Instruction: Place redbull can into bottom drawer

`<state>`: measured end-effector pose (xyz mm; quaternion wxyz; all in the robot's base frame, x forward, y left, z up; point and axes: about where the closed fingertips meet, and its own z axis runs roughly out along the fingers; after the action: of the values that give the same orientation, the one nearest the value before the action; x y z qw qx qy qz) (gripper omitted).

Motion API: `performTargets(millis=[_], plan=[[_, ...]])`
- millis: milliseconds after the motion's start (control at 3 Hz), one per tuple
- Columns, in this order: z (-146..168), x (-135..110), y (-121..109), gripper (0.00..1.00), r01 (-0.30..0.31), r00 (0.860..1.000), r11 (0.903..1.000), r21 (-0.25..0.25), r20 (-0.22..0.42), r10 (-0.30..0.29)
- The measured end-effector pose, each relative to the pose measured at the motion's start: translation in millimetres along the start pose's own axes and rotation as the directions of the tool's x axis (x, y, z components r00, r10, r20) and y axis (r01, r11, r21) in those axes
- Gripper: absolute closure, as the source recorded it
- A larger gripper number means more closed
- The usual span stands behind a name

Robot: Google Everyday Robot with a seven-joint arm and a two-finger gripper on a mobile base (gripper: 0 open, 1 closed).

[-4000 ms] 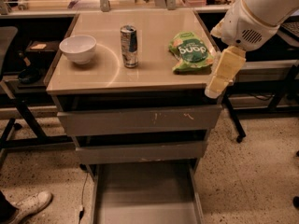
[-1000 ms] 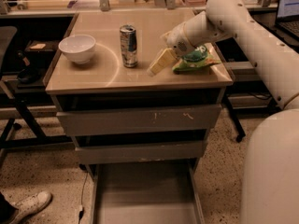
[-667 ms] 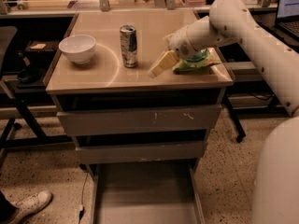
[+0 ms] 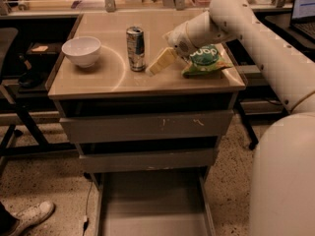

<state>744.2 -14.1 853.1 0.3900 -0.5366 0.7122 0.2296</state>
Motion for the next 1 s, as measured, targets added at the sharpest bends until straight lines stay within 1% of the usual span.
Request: performTargets(millis=[667,1000], plan=[[20,-18,-8,0.00,0.003,1.000,0.9995,-0.031,0.018,-0.002],[34,-28,-6,0.00,0.006,1.000,0.9982,-0.060,0.015,-0.005]])
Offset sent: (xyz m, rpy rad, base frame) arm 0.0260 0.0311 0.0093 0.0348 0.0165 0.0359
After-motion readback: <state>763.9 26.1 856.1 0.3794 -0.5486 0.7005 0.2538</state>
